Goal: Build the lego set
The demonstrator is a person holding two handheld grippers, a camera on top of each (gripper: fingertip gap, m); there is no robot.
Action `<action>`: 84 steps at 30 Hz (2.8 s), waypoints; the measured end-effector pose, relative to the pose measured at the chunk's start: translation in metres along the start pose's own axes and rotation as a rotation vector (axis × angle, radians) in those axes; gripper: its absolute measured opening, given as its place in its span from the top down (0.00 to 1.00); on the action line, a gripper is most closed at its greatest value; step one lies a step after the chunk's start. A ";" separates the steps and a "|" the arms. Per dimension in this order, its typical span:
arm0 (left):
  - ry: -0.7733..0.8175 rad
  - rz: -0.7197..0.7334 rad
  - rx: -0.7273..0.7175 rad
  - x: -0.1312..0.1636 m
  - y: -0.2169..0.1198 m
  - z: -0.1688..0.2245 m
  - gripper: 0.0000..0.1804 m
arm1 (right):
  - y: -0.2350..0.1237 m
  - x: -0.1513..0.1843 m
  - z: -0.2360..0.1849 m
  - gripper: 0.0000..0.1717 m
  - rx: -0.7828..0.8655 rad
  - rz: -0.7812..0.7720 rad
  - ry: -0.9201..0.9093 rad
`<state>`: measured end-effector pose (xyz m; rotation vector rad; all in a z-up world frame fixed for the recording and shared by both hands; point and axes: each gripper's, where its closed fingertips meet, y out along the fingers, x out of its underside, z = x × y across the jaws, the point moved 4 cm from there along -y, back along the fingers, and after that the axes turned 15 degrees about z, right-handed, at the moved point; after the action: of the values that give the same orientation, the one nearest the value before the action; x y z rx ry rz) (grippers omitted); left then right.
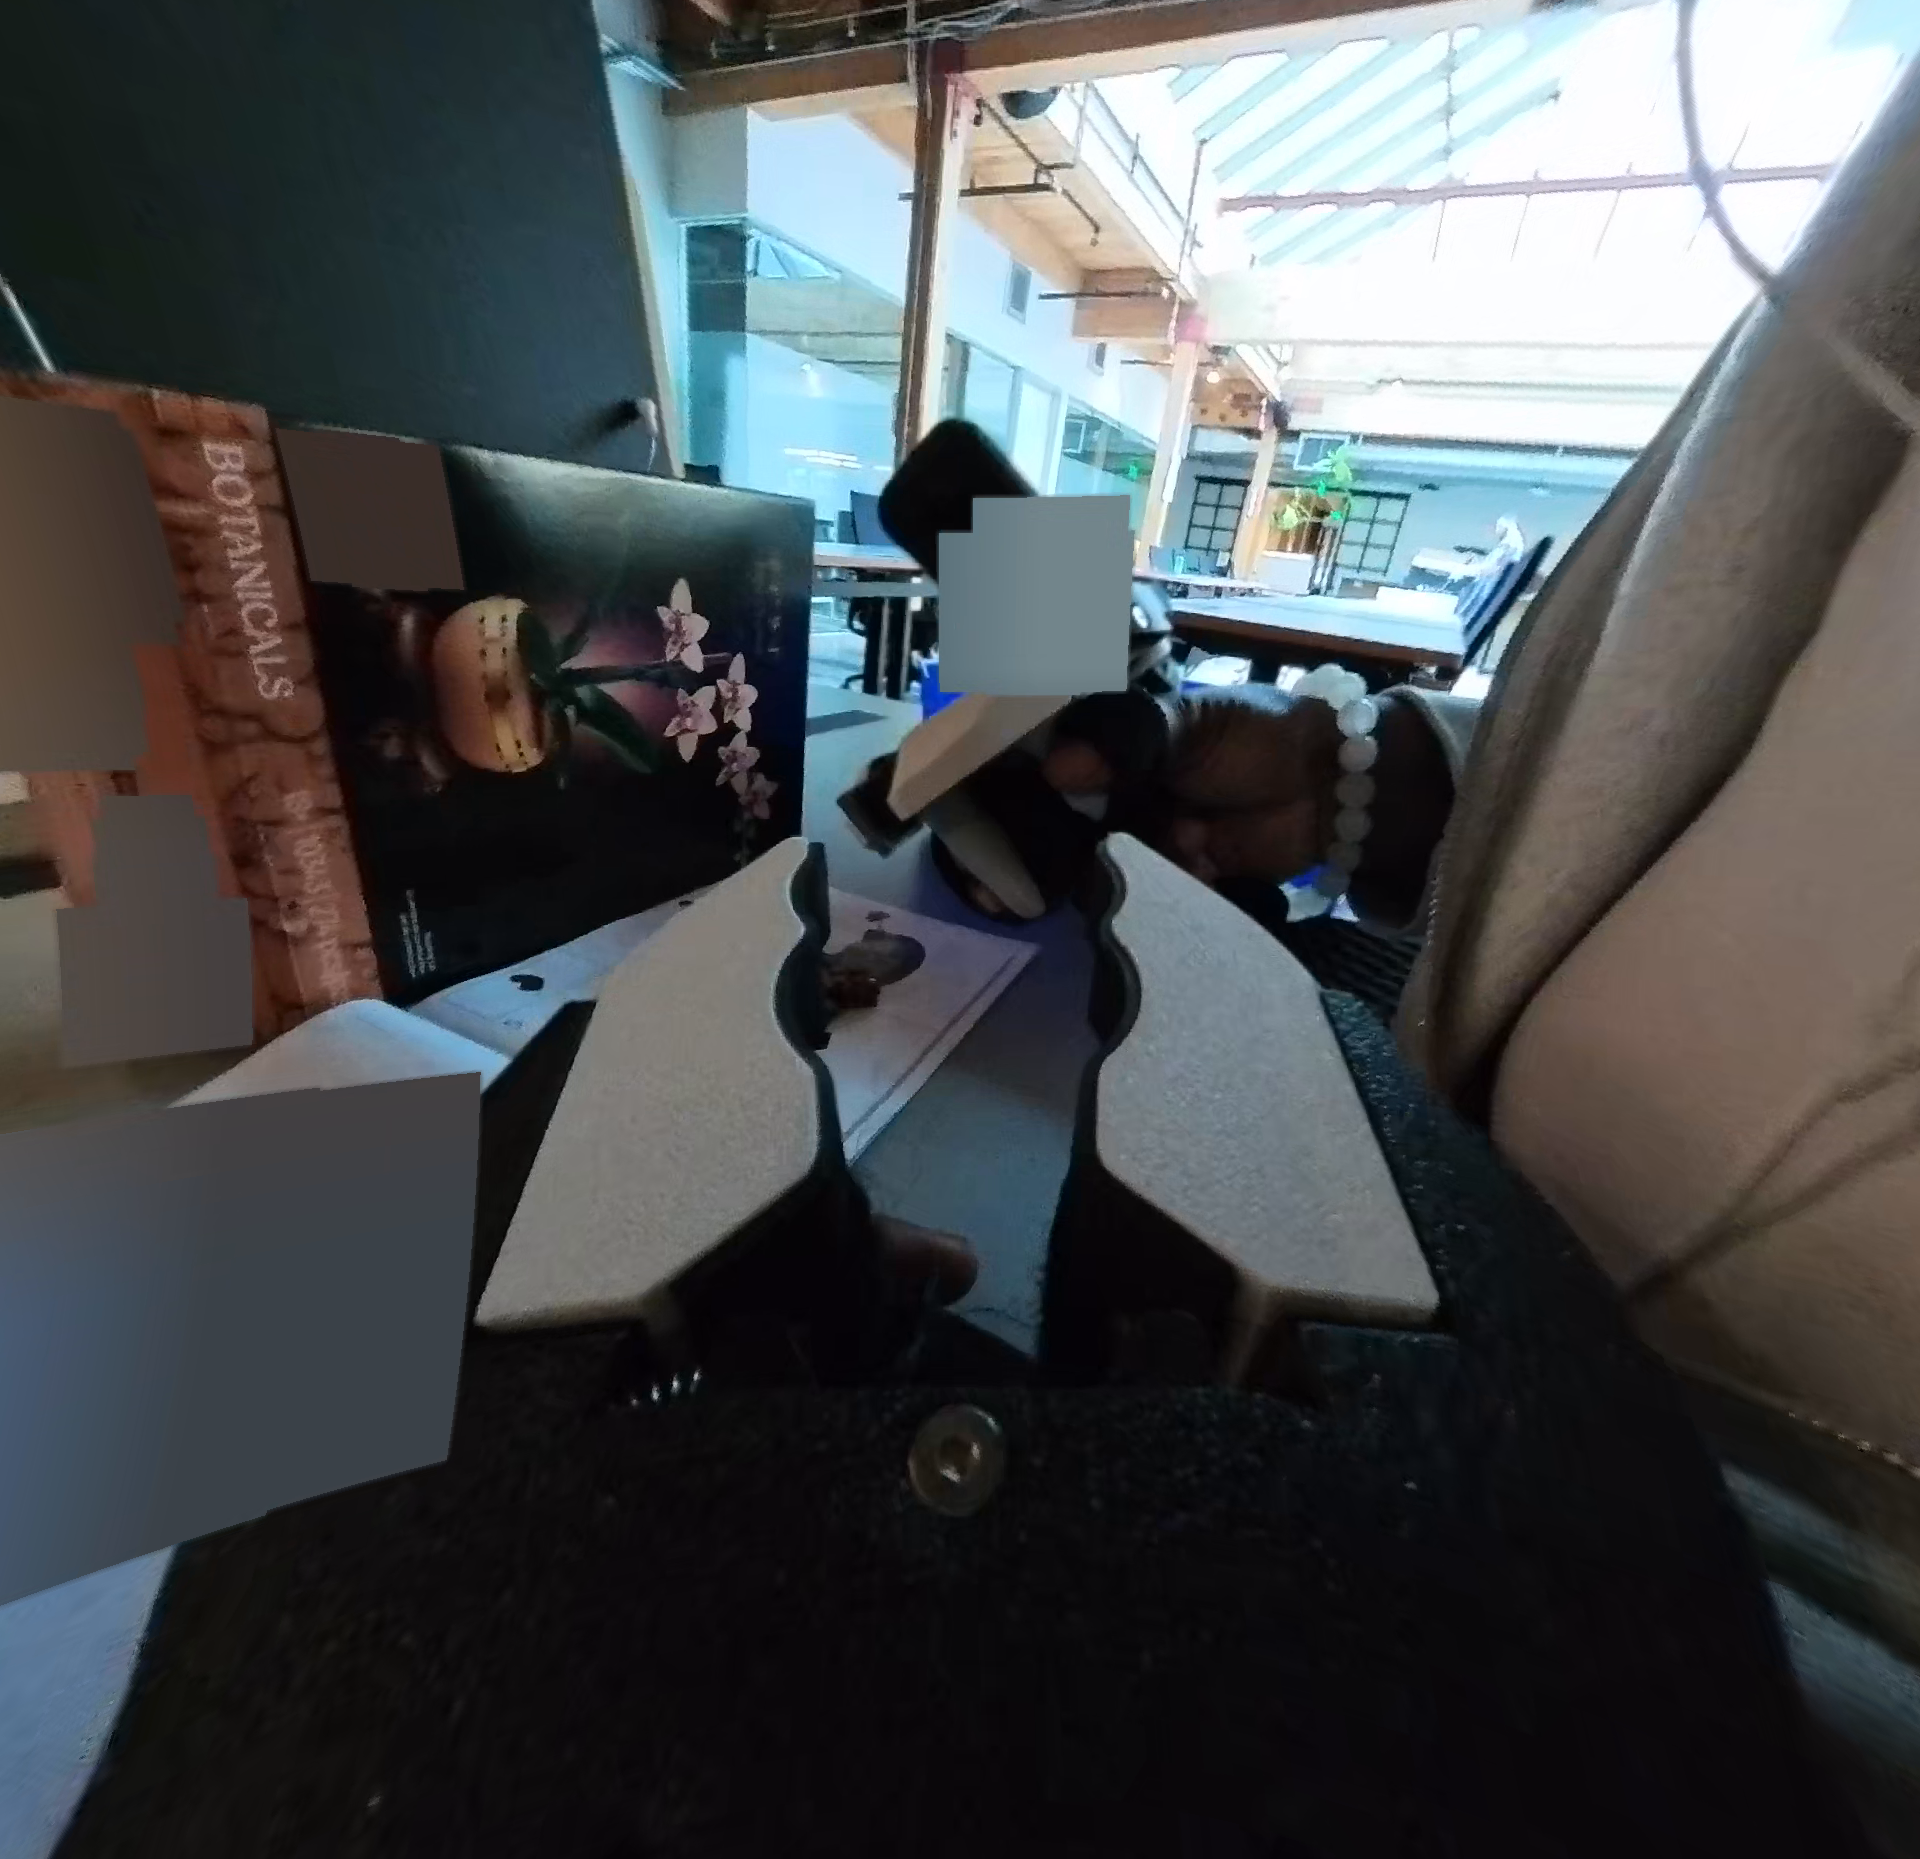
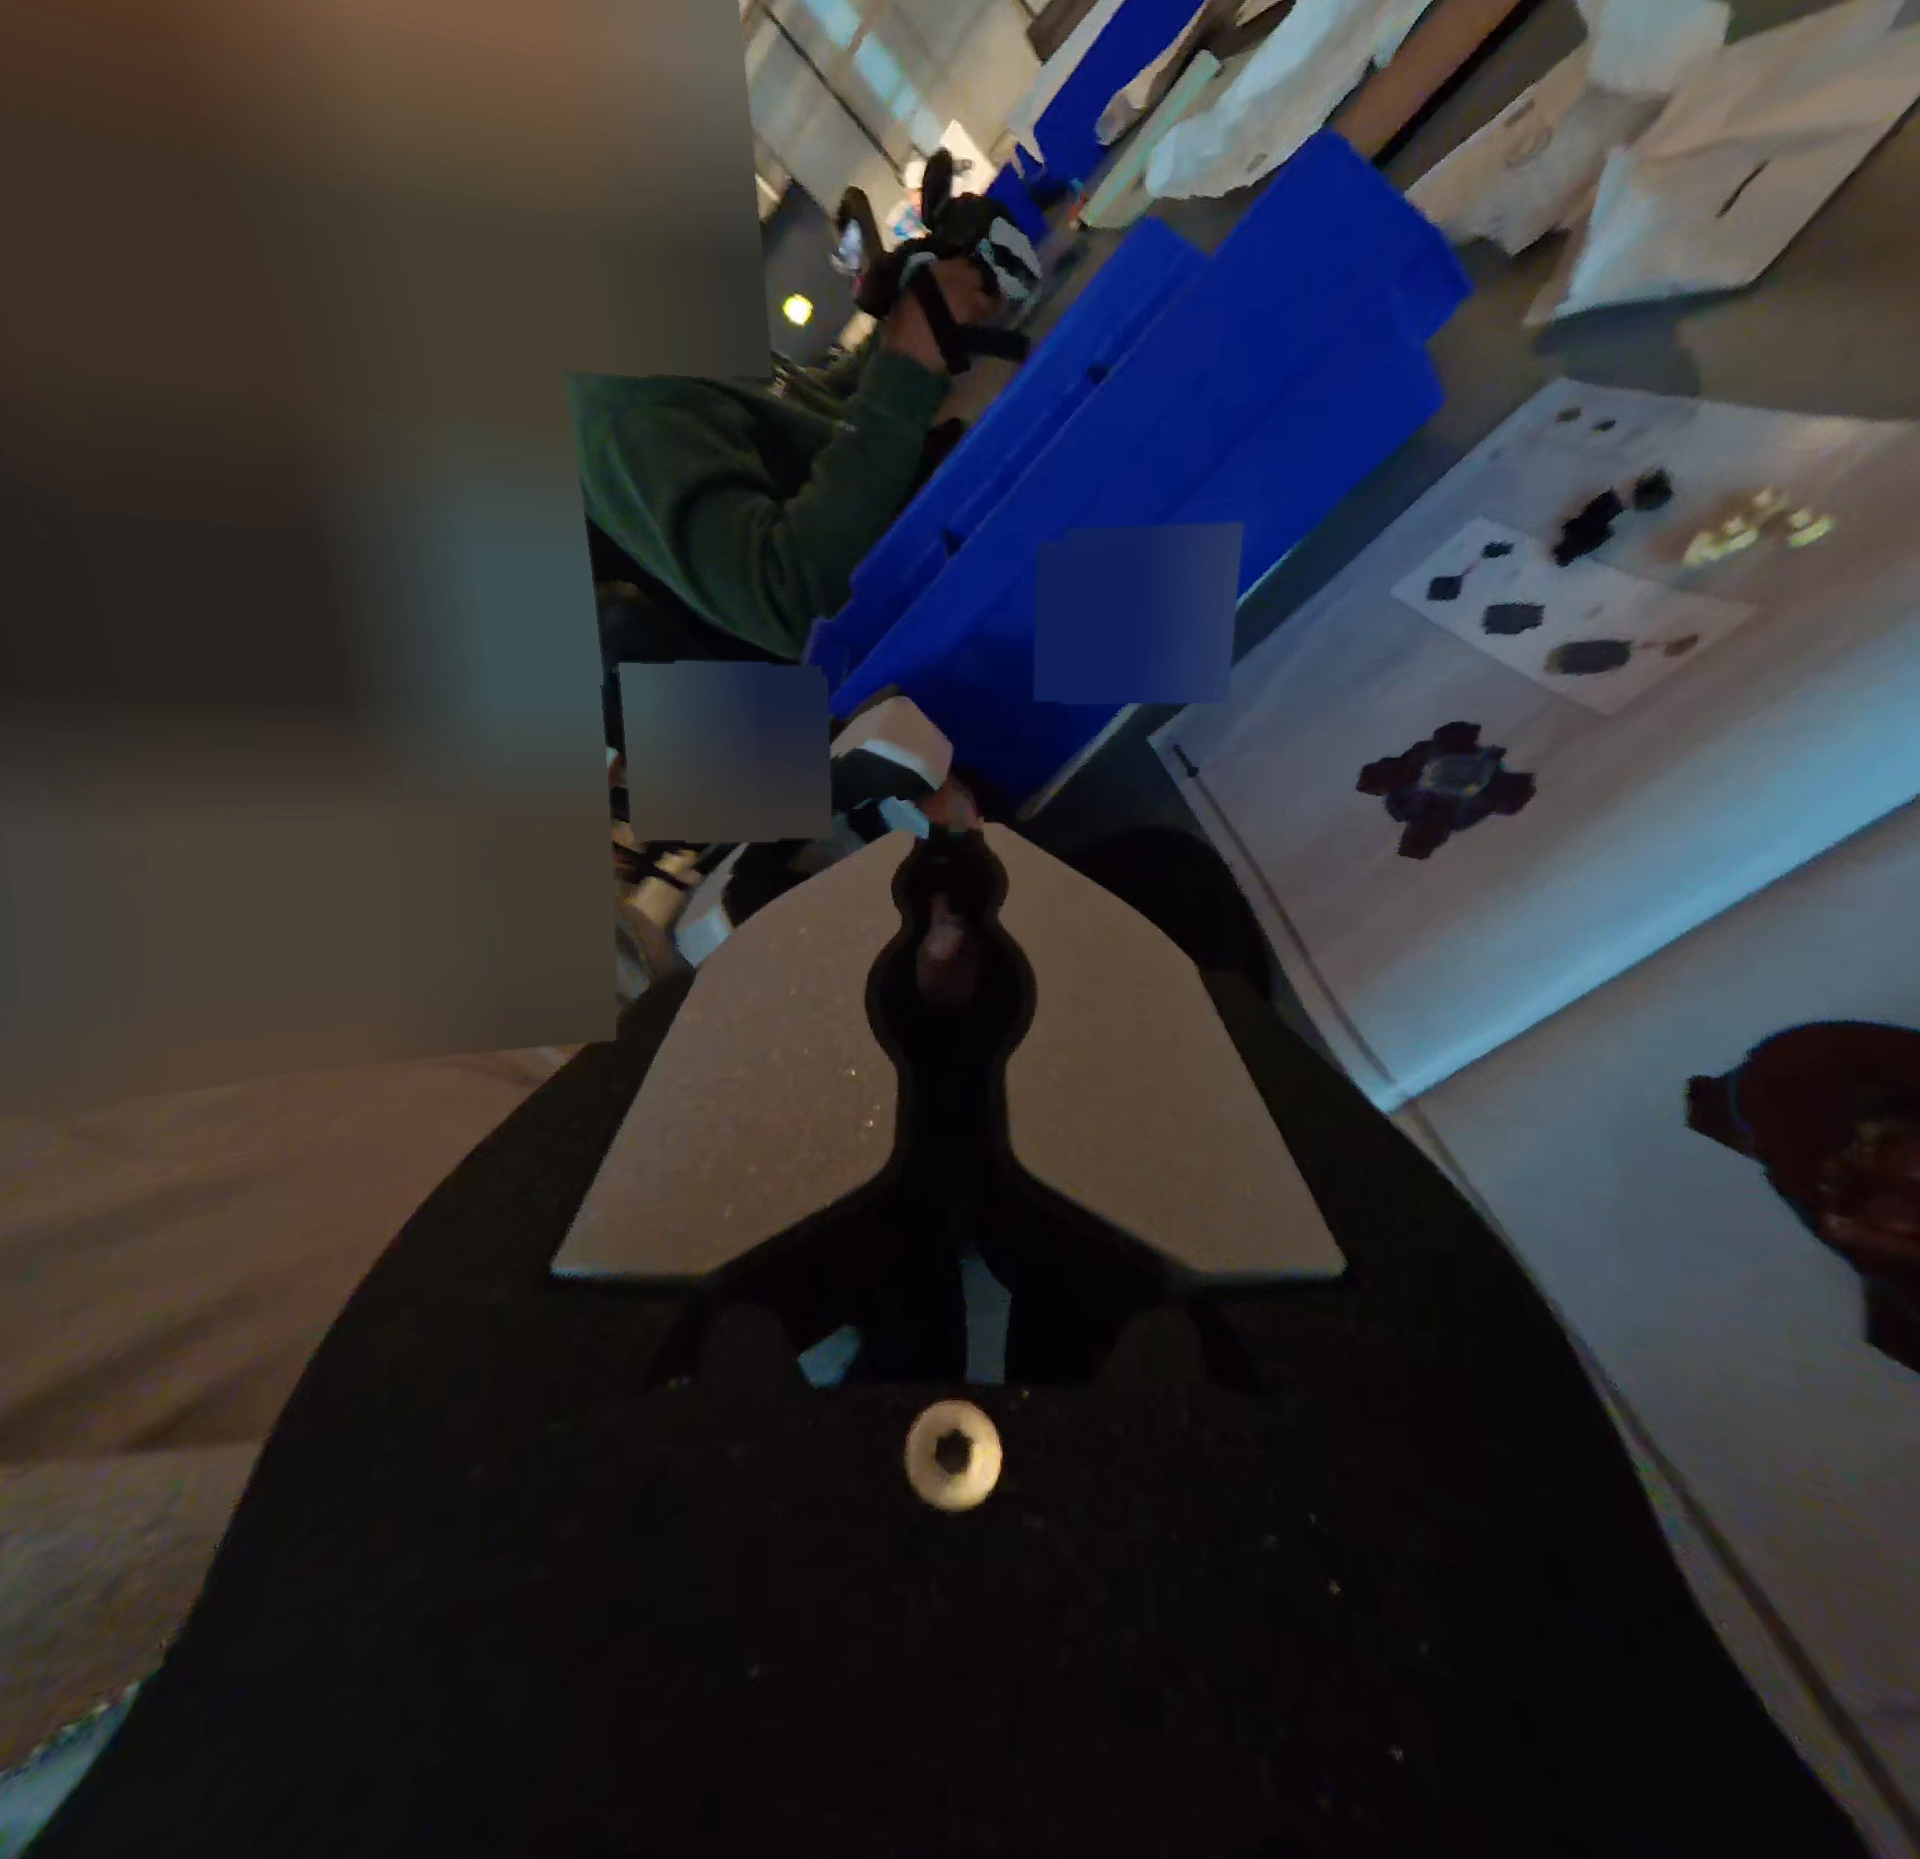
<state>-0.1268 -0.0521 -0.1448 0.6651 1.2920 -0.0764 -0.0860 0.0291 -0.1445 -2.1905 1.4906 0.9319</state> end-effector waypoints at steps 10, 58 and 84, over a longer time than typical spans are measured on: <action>-0.004 -0.001 -0.010 0.000 0.002 -0.004 0.74 | 0.004 0.014 -0.001 0.98 -0.121 -0.028 0.443; 0.160 -0.082 0.205 0.014 0.006 0.026 0.90 | 0.007 0.052 -0.024 0.98 -0.185 -0.173 0.625; 0.148 -0.050 0.213 0.010 0.003 0.025 0.91 | 0.012 0.051 -0.030 0.98 -0.204 -0.164 0.598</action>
<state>-0.1005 -0.0590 -0.1500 0.8328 1.4560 -0.2118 -0.0749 -0.0293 -0.1558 -2.8625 1.4574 0.3996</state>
